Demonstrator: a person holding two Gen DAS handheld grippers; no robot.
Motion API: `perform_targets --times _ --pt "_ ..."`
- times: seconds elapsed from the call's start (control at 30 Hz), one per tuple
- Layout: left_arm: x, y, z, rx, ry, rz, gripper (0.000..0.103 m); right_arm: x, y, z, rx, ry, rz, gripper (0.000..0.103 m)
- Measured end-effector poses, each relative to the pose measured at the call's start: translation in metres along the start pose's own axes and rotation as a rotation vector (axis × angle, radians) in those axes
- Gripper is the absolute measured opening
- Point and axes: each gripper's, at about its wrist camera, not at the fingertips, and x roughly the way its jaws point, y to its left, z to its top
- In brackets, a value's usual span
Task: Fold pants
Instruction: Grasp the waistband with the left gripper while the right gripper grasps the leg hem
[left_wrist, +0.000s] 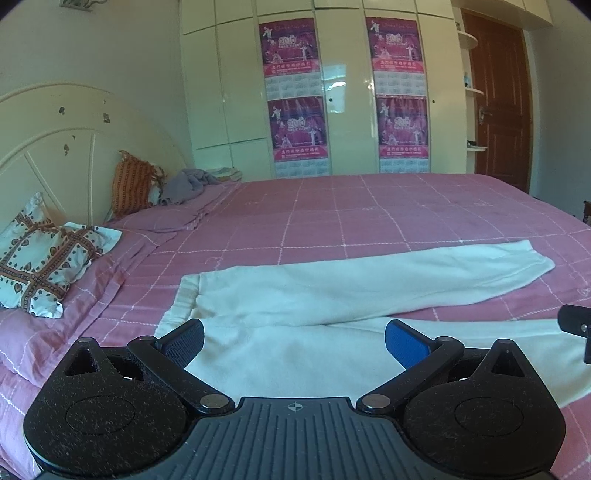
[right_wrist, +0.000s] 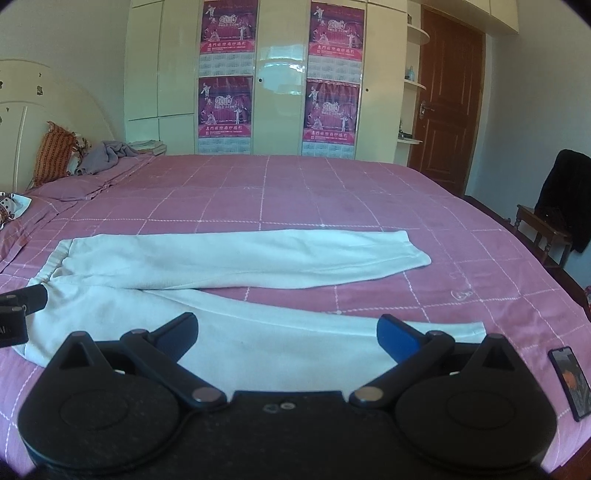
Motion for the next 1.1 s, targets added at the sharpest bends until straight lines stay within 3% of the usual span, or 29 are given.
perform_targets --times 0.37,0.57,0.6,0.63,0.67,0.73,0.87,0.93,1.0,1.1 --pt "0.075 0.028 0.015 0.045 0.028 0.079 0.103 0.072 0.031 0.039 -0.087 0.006 0.061 0.103" --pt "0.167 0.085 0.02 0.105 0.113 0.127 0.1 0.14 0.05 0.058 -0.148 0.014 0.099 0.103" --pt "0.187 0.097 0.019 0.089 0.135 0.122 0.087 0.153 0.054 0.063 -0.153 0.018 0.117 0.103" --pt "0.21 0.111 0.02 0.061 0.178 0.115 0.05 0.167 0.057 0.068 -0.156 0.028 0.122 0.102" --pt "0.236 0.124 0.02 0.018 0.227 0.086 0.036 0.18 0.061 0.072 -0.158 0.033 0.128 0.1" --pt "0.283 0.148 0.019 -0.025 0.292 0.051 0.036 0.21 0.071 0.083 -0.183 0.052 0.154 0.086" --pt "0.364 0.185 0.021 -0.063 0.335 -0.049 0.039 0.268 0.085 0.105 -0.223 0.07 0.221 0.066" --pt "0.396 0.198 0.023 -0.046 0.347 -0.07 0.041 0.299 0.093 0.115 -0.263 0.085 0.261 0.044" --pt "0.42 0.205 0.021 -0.023 0.367 -0.107 0.041 0.326 0.1 0.119 -0.308 0.097 0.292 0.045" --pt "0.453 0.204 0.015 0.042 0.405 -0.157 0.041 0.369 0.111 0.118 -0.365 0.138 0.333 0.059"
